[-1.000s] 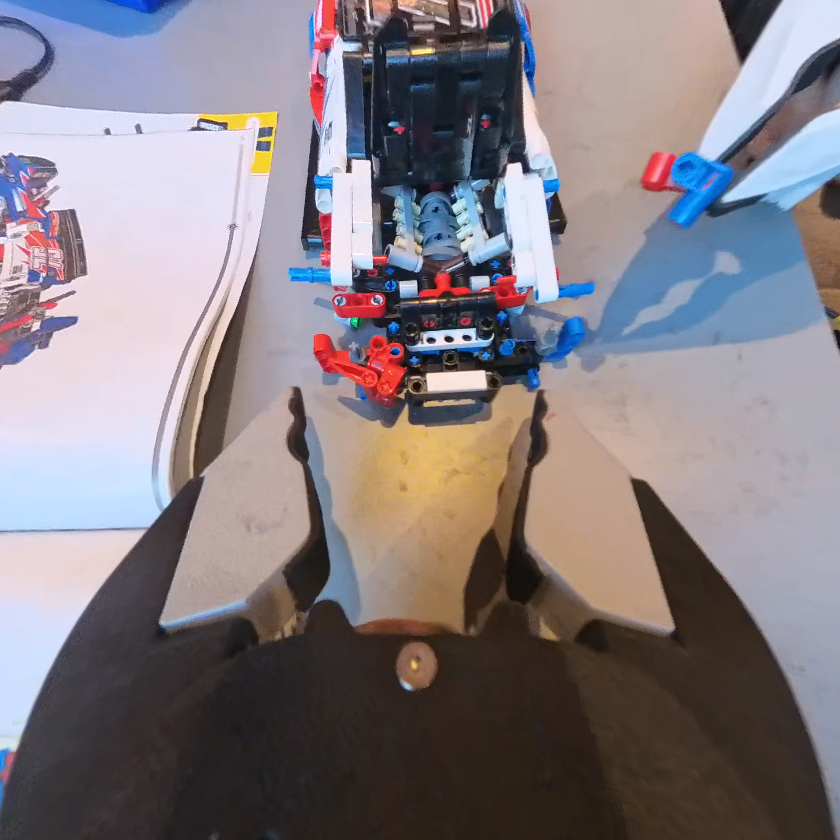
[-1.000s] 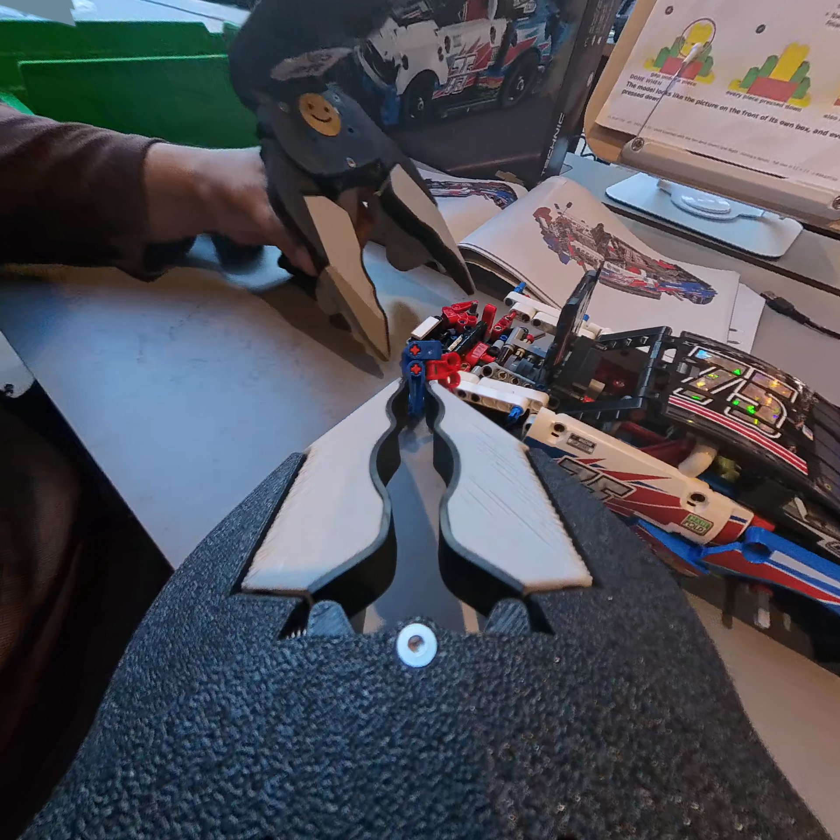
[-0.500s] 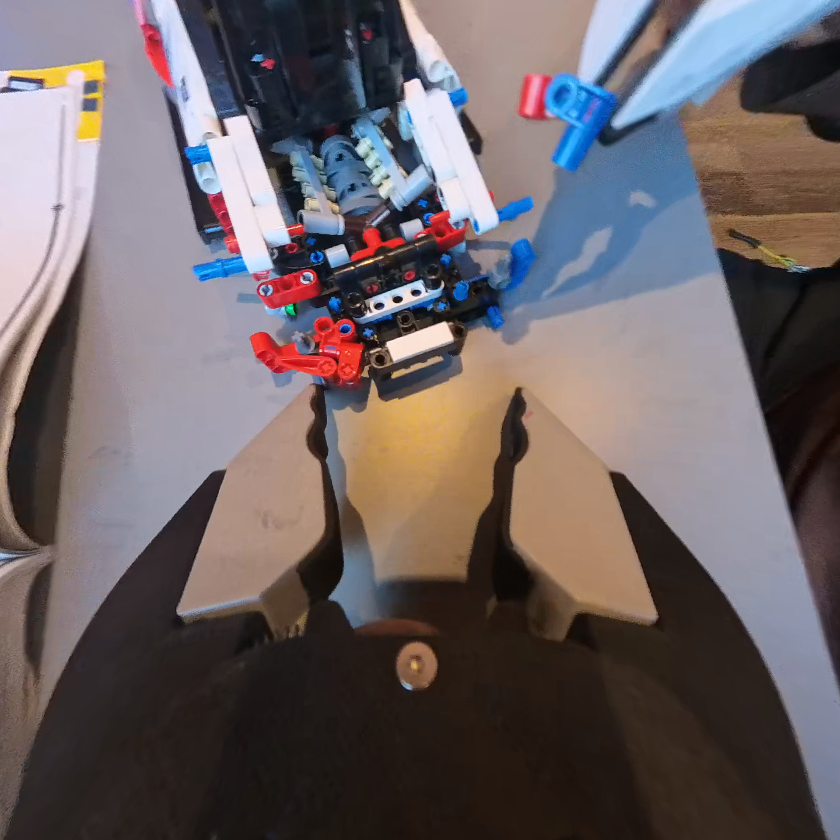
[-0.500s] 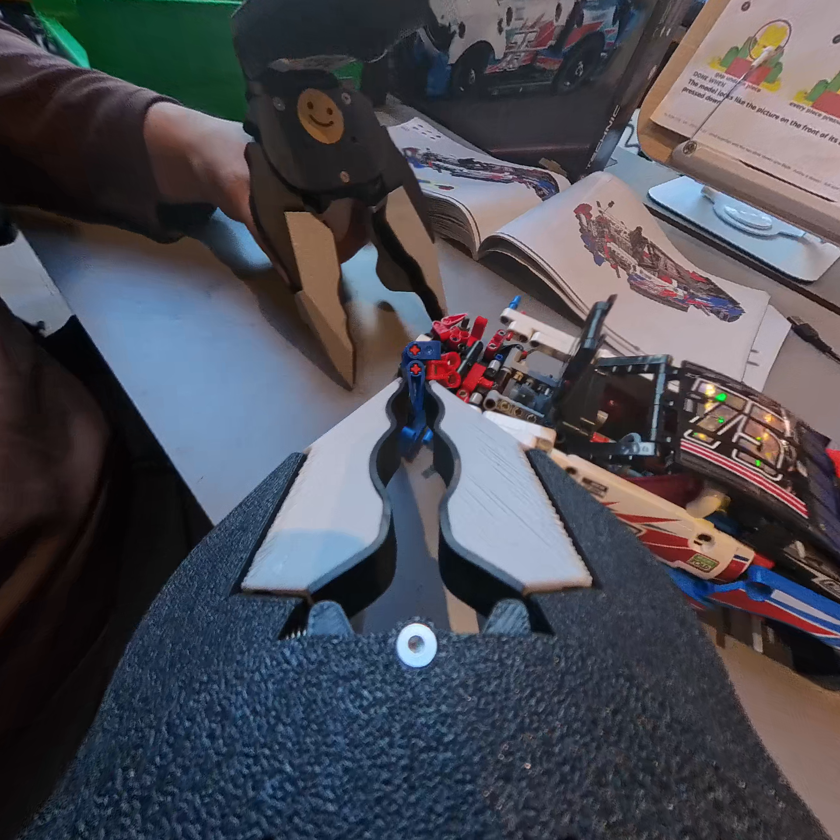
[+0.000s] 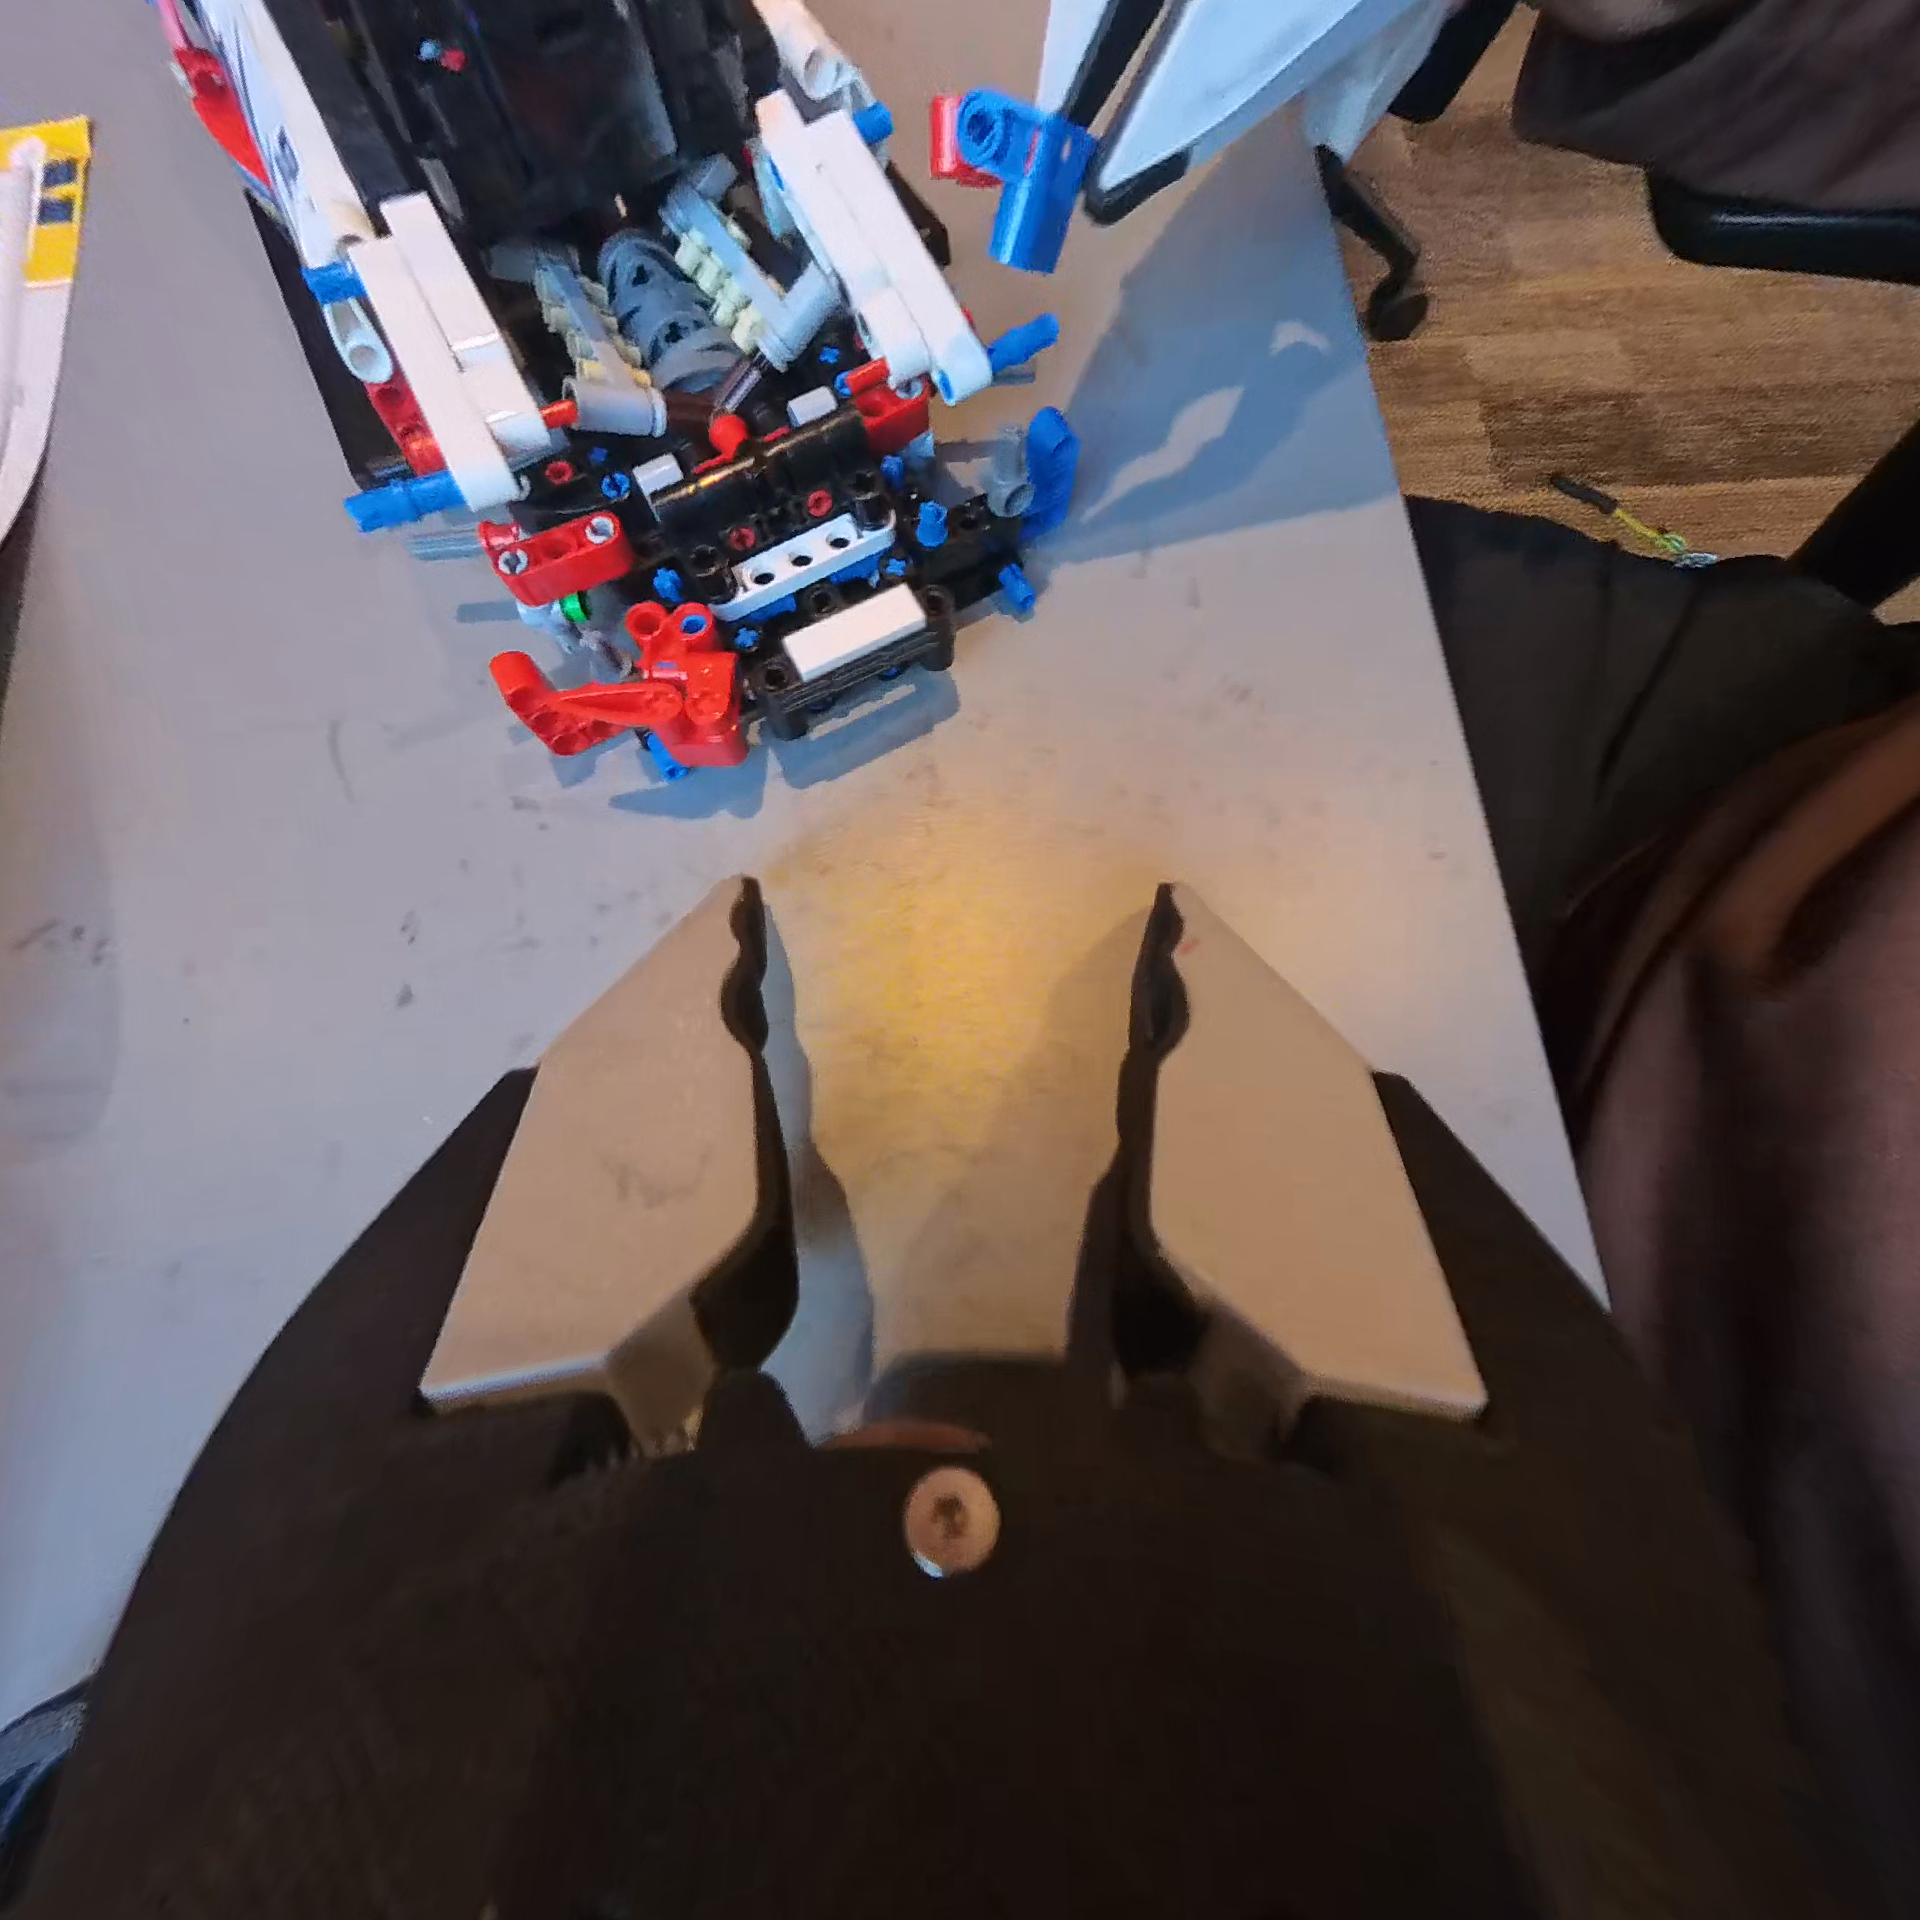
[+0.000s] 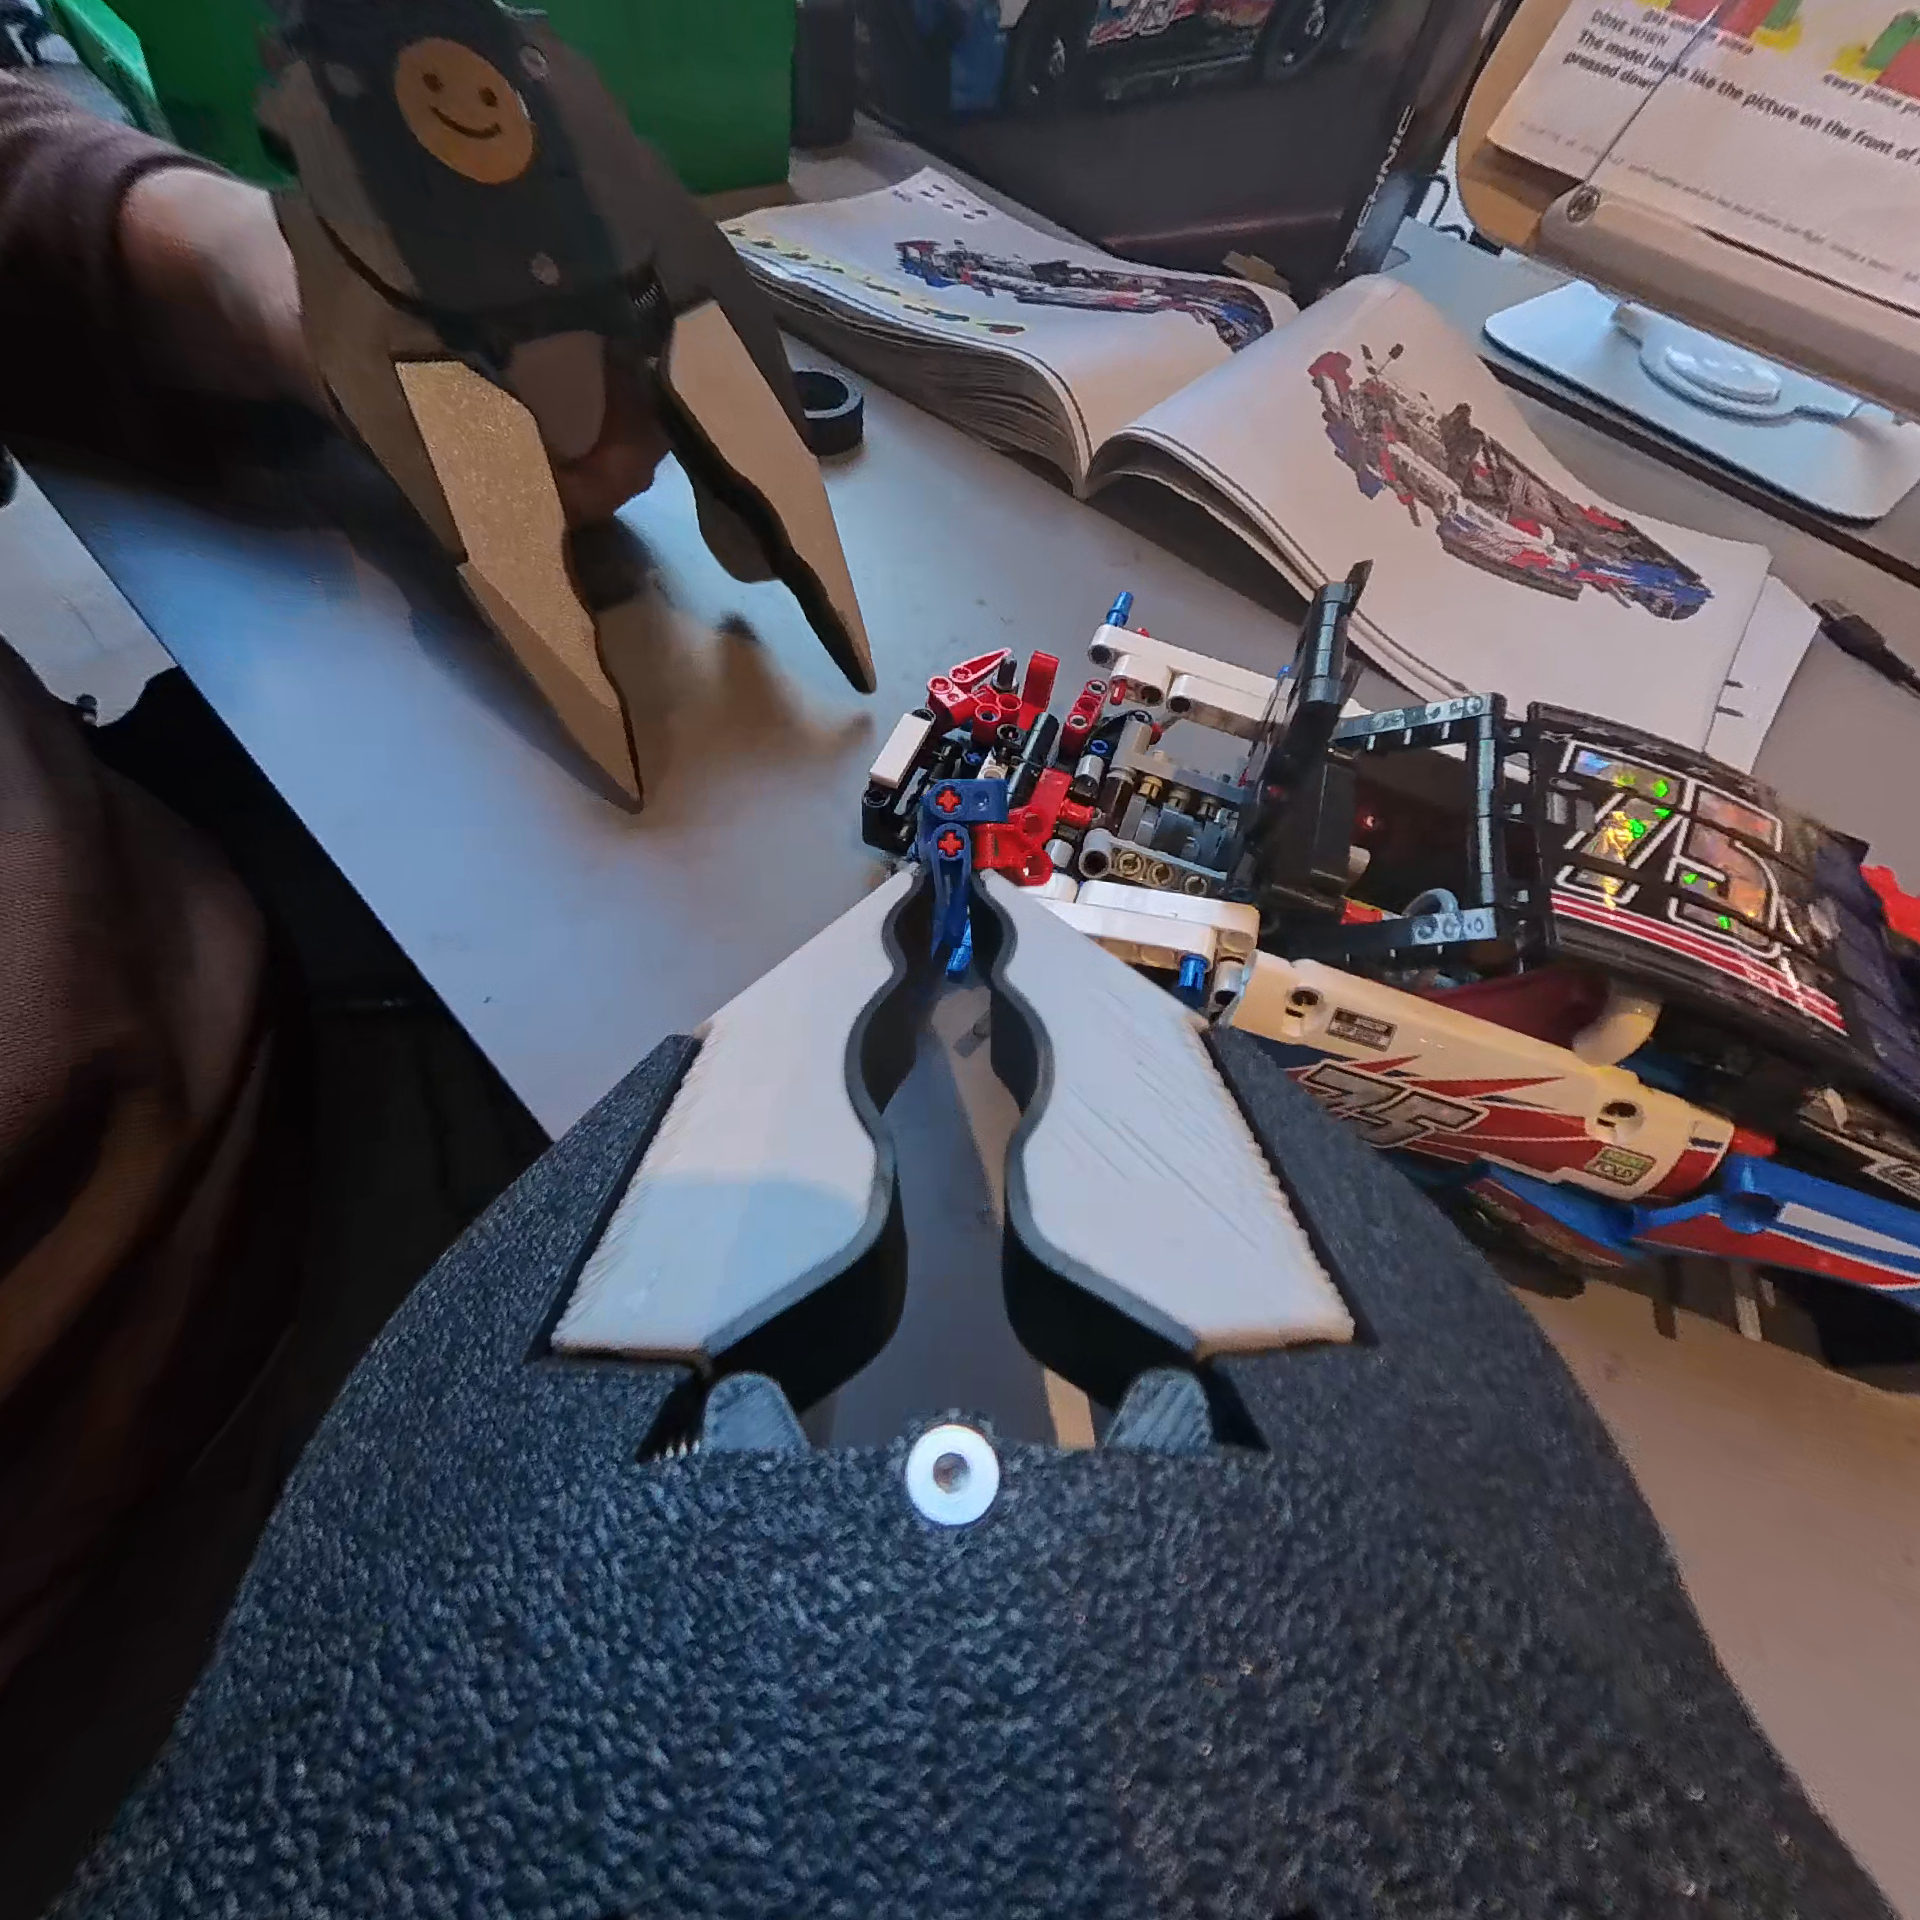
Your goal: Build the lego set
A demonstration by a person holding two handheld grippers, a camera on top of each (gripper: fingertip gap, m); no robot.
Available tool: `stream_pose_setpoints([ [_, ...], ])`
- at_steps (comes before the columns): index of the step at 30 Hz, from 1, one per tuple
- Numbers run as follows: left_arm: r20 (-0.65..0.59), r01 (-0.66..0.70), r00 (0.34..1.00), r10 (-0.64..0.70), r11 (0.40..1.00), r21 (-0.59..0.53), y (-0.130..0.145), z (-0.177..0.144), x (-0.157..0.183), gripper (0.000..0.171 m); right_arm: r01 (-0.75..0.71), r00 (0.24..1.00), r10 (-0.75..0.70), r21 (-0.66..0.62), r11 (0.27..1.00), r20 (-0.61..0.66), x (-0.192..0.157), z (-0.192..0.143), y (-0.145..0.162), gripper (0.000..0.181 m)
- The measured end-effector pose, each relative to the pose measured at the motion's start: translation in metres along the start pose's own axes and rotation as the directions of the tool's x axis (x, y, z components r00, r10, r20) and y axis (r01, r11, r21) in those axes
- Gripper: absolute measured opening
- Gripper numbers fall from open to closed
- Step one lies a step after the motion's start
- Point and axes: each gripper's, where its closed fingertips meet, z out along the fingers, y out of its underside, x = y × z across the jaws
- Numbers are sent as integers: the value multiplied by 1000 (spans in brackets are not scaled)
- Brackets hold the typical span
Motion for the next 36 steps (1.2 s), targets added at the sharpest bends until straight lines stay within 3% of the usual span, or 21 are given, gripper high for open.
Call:
stream_pose_setpoints([
  [3, 17, 77, 997, -77, 997, 2, -1, 1, -11, 65, -8, 999, 8, 3, 1000, 41, -6, 2, -3, 6],
  [7, 21, 128, 991, -129, 991, 42, -8, 1, -27, 69, -1, 999, 2, -30, 1000, 36, -12, 7, -4, 6],
  [21, -9, -30, 1000, 30, 999, -12, -14, 18, -22, 62, 128, 992, -126, -112, 985, 24, -38, 15, 3, 6],
  [26, -54, -58, 997, 57, 998, -7, -13, 16, -5, 54, 203, 978, -209, -171, 964, -14, -39, 14, 7, 6],
  [32, -78, -115, 990, 116, 993, 17, -13, 12, 17, 53, 24, 989, -51, -191, 981, -137, -43, 6, 14, 6],
  [36, -68, -174, 981, 183, 978, 114, -29, 9, 30, 34, -158, 972, 123, -169, 973, -199, -49, 8, 18, 6],
])
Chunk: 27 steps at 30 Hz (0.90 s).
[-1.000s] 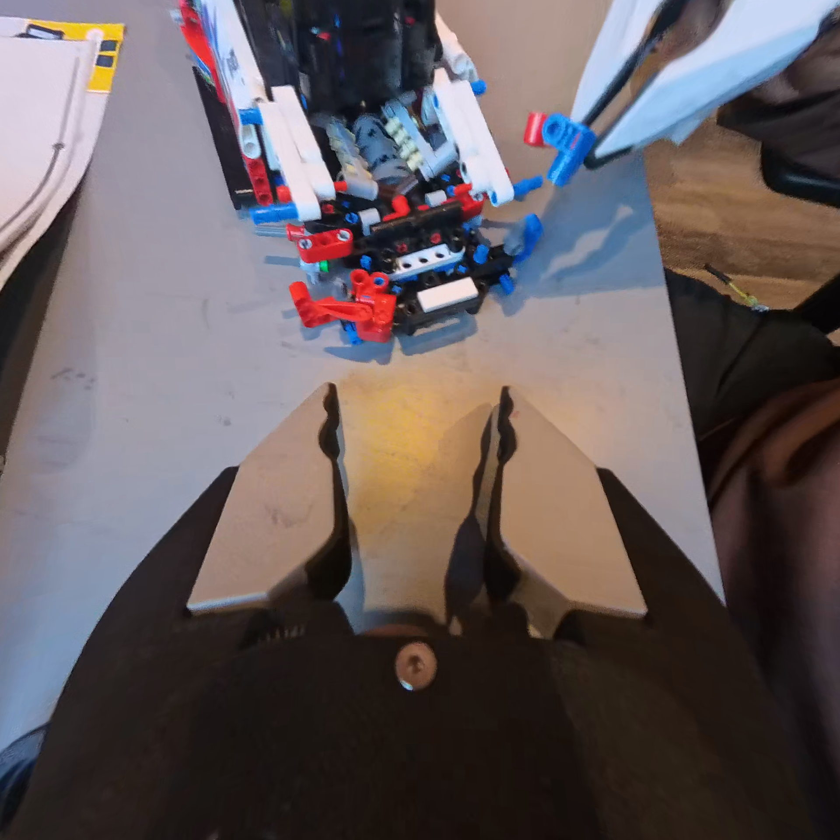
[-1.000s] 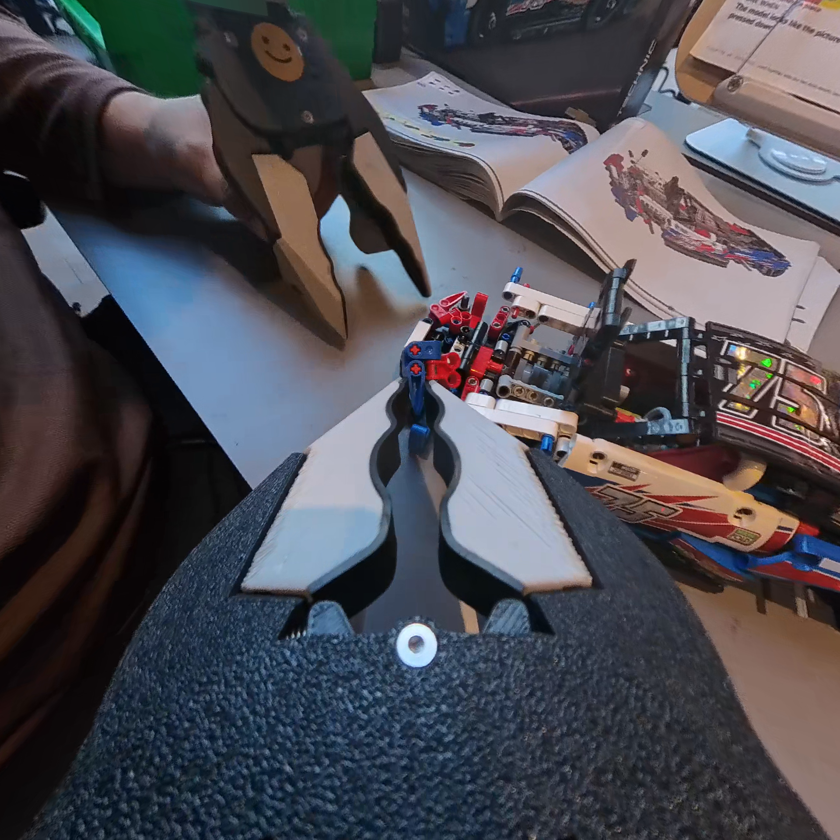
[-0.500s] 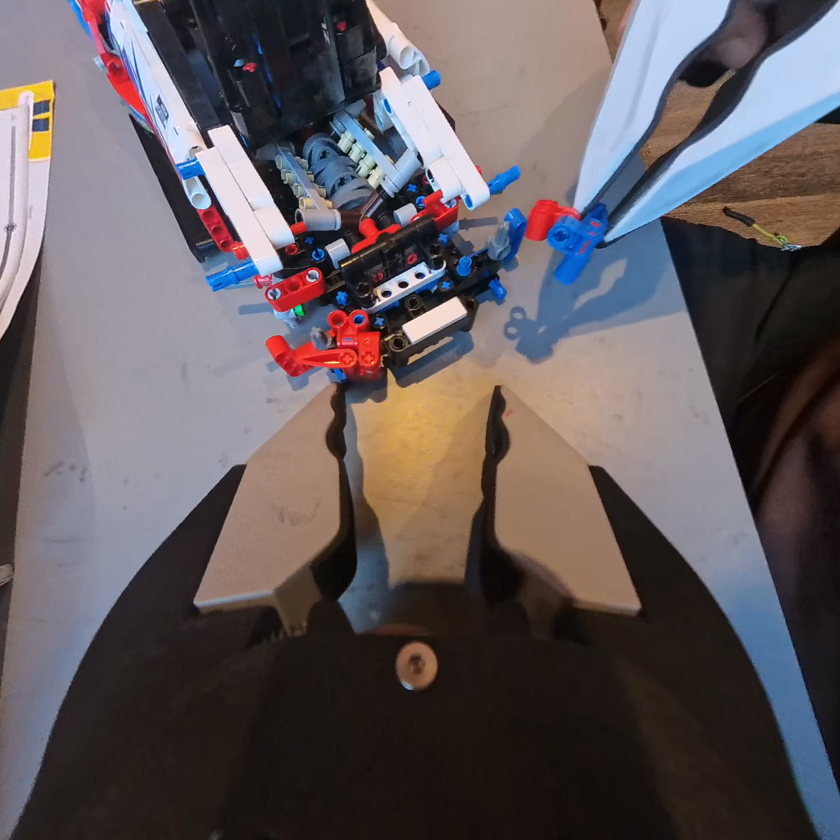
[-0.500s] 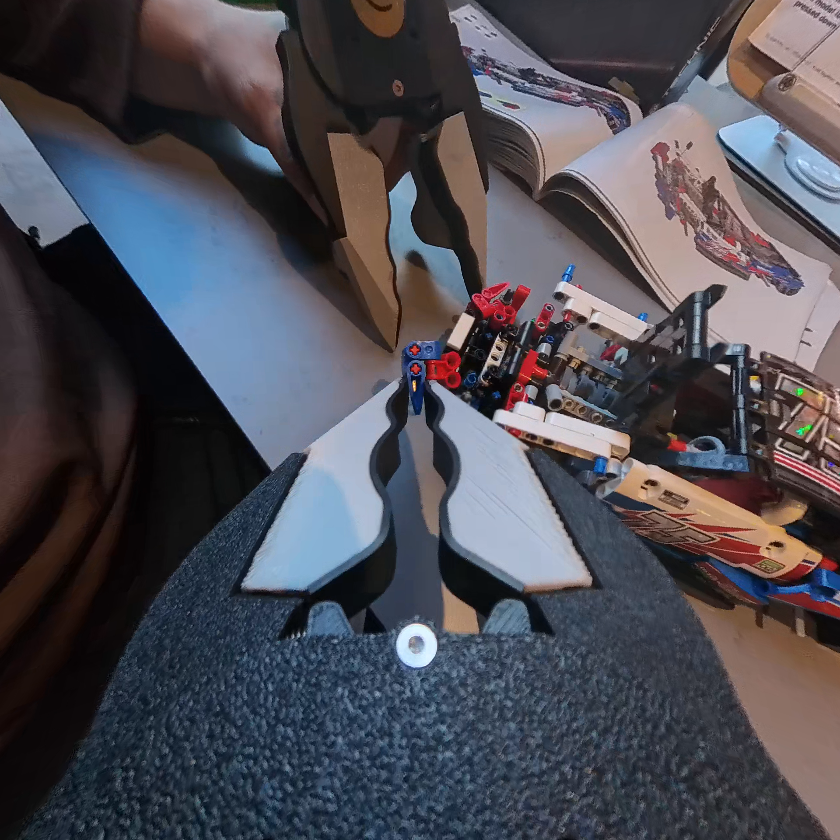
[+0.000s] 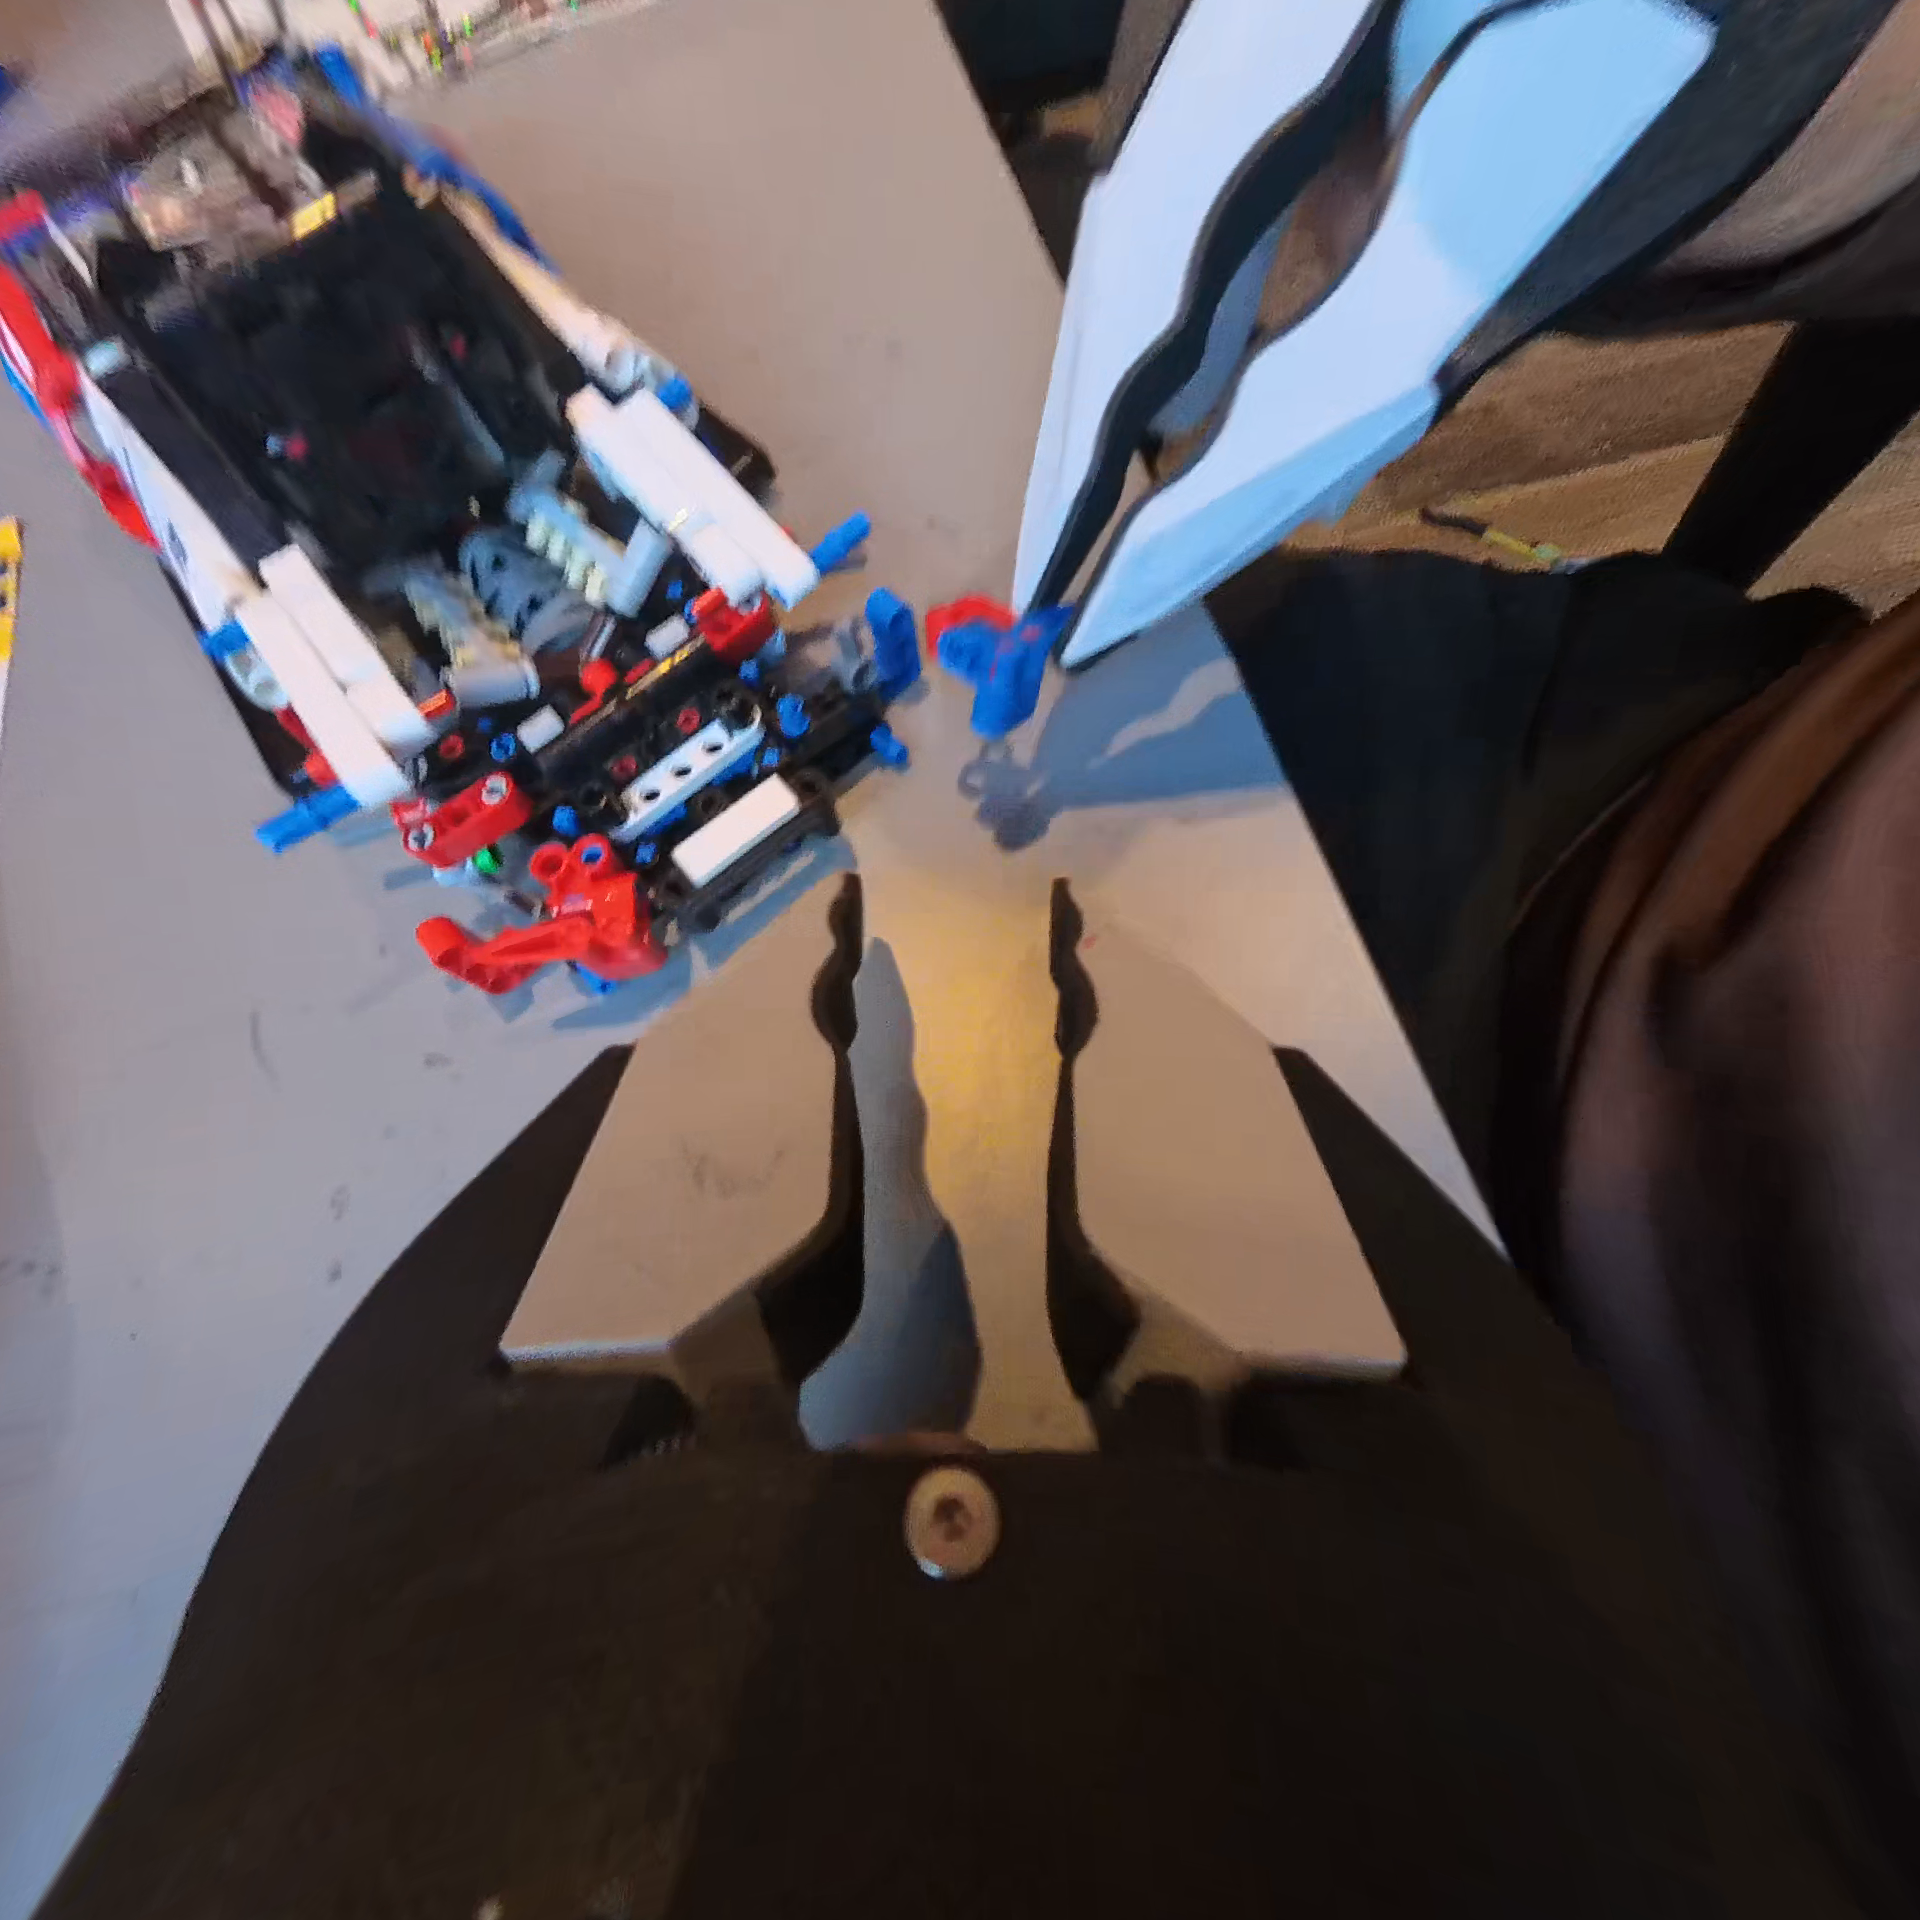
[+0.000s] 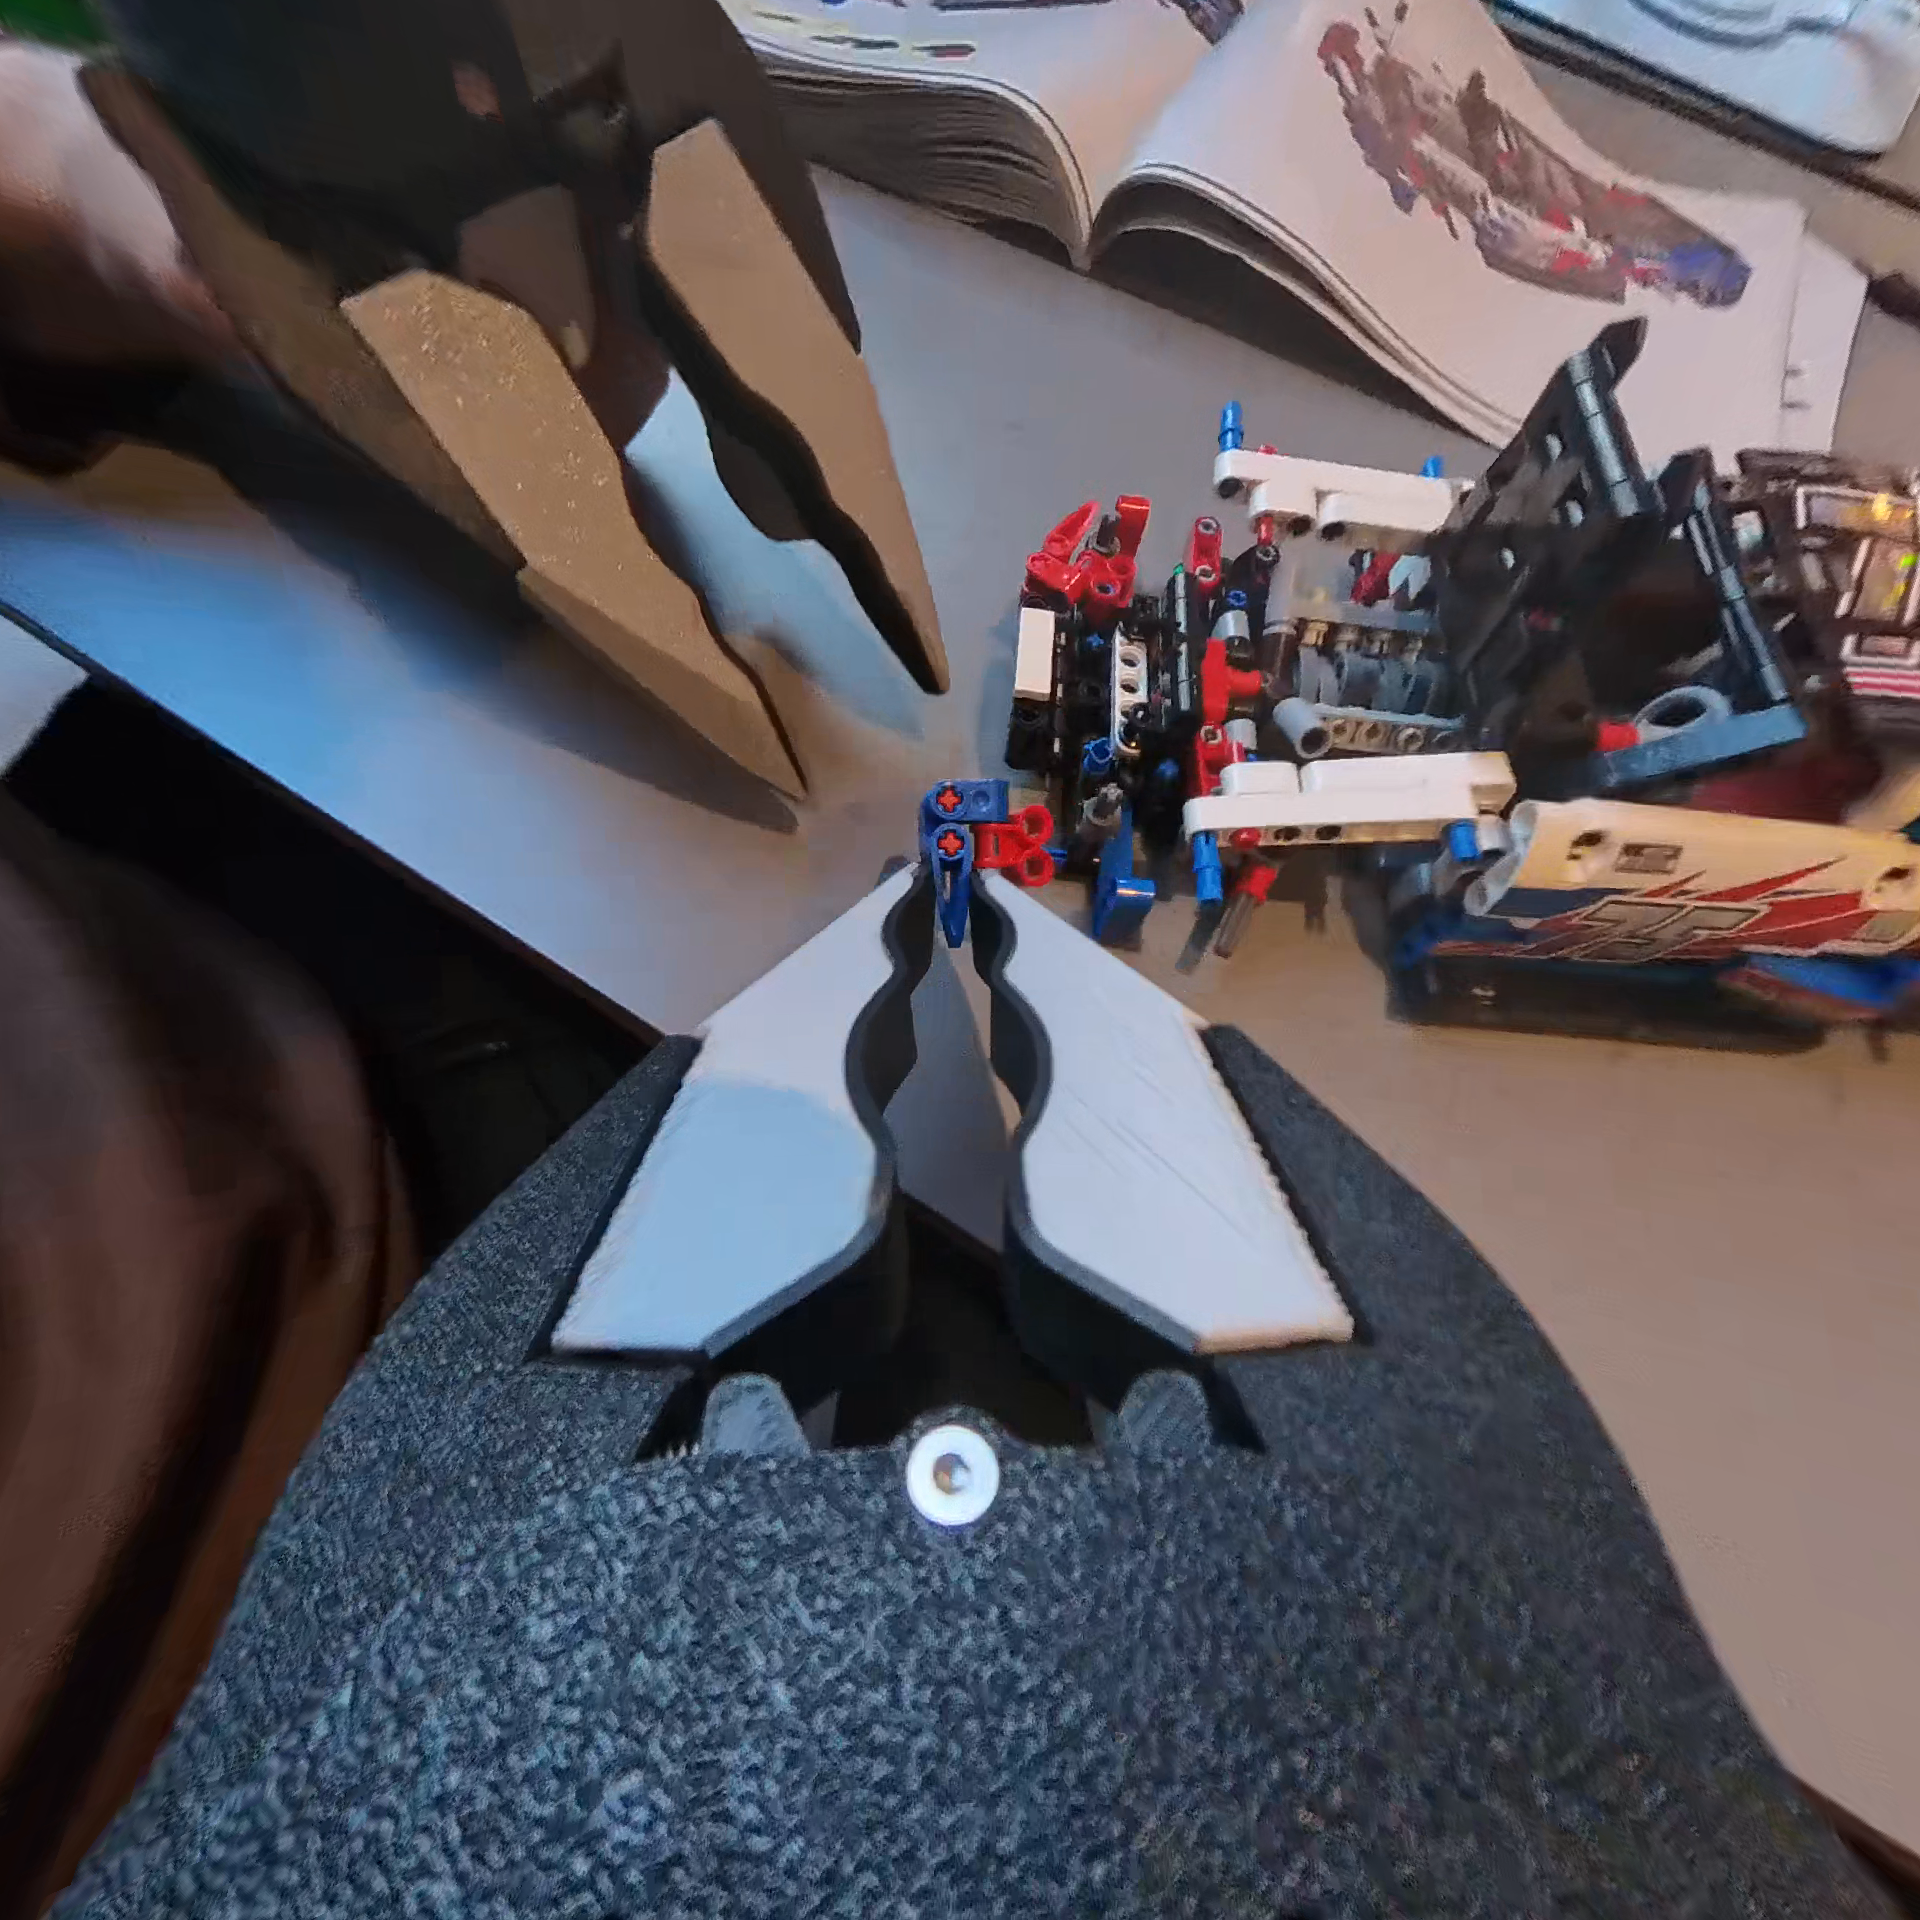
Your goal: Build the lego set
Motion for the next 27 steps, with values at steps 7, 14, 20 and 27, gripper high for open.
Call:
stream_pose_setpoints([
  [7, -9, -62, 998, 62, 998, 24, -13, 10, 12, 23, -34, 998, 34, -16, 999, 43, -10, 11, -8, 6],
  [14, -31, -36, 999, 37, 998, 42, -15, 9, 12, 9, -36, 998, 36, 0, 999, 57, -14, 8, -9, 6],
  [20, -48, -40, 998, 44, 996, 76, -19, 6, 14, 9, -61, 994, 55, 63, 996, 91, -15, 4, -13, 6],
  [27, -86, -5, 996, 17, 990, 139, -26, 0, 13, 9, -96, 989, 80, 122, 988, 128, -14, -3, -16, 5],
])
